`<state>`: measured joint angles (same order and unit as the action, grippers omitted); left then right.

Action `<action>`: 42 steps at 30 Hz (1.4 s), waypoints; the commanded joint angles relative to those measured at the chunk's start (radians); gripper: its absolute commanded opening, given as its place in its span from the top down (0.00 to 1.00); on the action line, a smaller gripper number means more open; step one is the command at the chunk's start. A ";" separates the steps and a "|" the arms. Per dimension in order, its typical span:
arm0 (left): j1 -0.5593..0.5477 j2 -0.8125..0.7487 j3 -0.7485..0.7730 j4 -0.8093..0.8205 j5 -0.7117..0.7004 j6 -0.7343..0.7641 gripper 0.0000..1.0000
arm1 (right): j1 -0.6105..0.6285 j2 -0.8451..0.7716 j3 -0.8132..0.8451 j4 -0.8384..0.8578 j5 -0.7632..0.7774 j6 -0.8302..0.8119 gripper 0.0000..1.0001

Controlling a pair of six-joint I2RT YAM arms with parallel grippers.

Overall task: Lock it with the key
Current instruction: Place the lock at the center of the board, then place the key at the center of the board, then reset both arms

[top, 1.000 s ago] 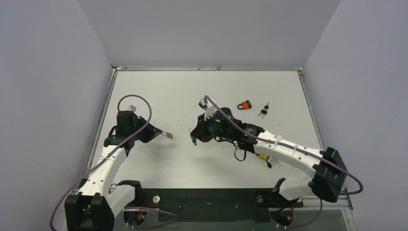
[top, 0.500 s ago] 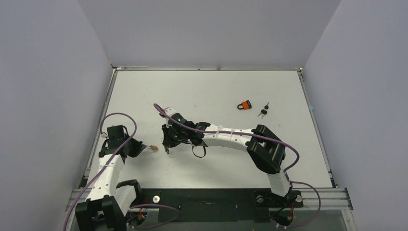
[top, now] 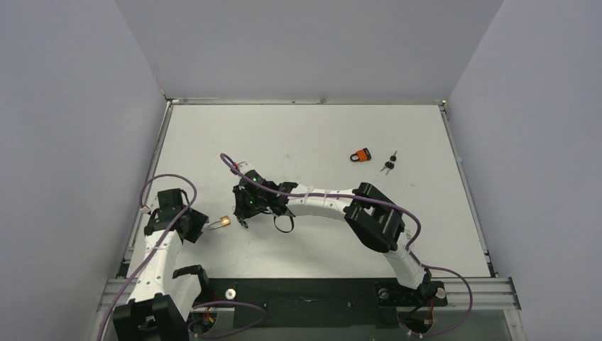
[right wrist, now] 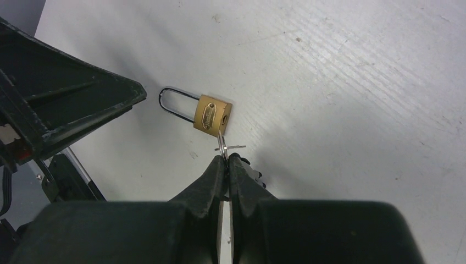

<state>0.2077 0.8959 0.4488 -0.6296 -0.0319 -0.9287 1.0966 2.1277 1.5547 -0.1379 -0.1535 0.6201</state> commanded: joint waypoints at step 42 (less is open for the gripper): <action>-1.173 0.299 0.923 -0.060 -0.441 0.301 0.40 | -0.177 -1.308 -0.602 -0.189 0.562 0.013 0.15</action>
<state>-0.9569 1.2018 1.2919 -0.7361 -0.3981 -0.6704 0.9230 0.8848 0.9771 -0.2379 0.3244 0.6224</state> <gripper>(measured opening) 0.597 0.849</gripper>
